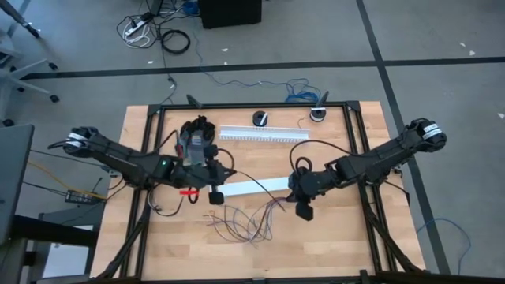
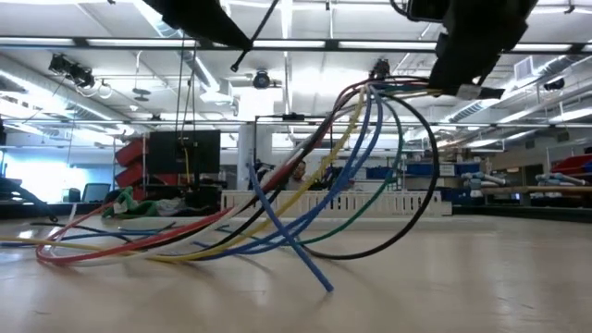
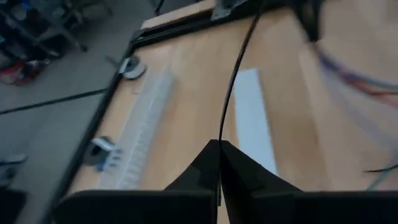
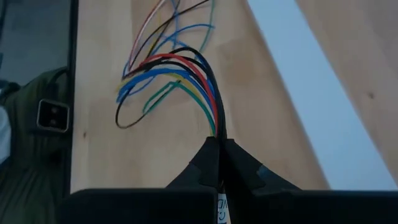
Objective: Ziptie cables
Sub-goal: Wrap the black zip tie around the cables
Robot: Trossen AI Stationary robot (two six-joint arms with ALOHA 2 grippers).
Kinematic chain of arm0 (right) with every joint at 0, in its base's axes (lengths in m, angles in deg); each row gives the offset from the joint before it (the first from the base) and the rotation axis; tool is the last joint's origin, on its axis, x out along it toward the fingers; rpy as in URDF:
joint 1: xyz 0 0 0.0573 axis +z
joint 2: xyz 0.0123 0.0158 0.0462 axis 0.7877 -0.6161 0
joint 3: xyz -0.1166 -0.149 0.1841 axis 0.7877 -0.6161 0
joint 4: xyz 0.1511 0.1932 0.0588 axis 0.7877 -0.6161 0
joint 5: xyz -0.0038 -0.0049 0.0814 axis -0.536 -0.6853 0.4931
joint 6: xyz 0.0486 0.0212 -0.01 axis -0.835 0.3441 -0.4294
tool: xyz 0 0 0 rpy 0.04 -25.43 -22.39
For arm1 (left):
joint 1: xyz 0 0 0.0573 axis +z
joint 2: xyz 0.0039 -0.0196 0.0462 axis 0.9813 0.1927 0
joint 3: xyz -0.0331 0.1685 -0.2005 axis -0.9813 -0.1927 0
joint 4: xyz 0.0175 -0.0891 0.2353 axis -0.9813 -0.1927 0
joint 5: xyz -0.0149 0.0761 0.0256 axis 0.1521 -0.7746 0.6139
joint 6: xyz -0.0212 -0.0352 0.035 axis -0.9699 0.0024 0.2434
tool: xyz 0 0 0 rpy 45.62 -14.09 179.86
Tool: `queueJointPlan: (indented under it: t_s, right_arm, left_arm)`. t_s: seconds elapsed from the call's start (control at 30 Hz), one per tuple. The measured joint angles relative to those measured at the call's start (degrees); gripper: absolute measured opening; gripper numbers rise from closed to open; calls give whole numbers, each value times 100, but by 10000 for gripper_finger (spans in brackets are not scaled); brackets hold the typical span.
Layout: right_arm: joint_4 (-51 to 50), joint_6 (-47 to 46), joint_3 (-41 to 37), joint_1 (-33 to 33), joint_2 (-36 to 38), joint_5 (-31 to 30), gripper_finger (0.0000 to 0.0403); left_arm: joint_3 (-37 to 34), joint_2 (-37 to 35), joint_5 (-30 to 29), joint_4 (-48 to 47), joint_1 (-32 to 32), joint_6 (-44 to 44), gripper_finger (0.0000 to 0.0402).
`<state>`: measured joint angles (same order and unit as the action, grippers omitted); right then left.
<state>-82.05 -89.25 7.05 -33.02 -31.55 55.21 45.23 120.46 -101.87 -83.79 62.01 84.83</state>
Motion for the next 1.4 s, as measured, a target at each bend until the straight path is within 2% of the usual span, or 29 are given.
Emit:
queueJointPlan:
  t_s: [0.13,0.3,0.5,0.6,0.7,0.83,1.0,1.13,1.27,1.4]
  right_arm:
    - [-2,103,0,-225,0,213,0]
    - [-4,216,0,-412,0,401,0]
    - [233,422,0,-488,0,484,0]
    - [305,452,0,-485,0,517,0]
    - [301,417,0,-465,0,597,0]
    - [291,342,0,-242,0,659,0]
    - [195,-27,0,309,-2,737,0]
    - [301,-100,22,713,-4,804,0]
    - [1071,216,60,854,-4,1164,0]
    - [1909,655,67,786,-4,1734,0]
  left_arm:
    - [-223,-210,797,195,0,-754,0]
    - [-238,-290,2018,-345,3,-2013,0]
    - [-247,-226,3568,-532,146,-3445,0]
    - [-249,-151,4259,-797,340,-4032,0]
    - [-251,-65,4562,-1596,607,-4513,0]
    - [-251,32,5108,-2120,1094,-4677,0]
    - [-251,63,6207,-2153,1739,-4791,0]
    - [-249,172,7064,-2312,1983,-4923,0]
    - [-245,621,7753,-2308,2020,-4985,0]
    - [-104,1268,8050,-2344,2005,-4769,0]
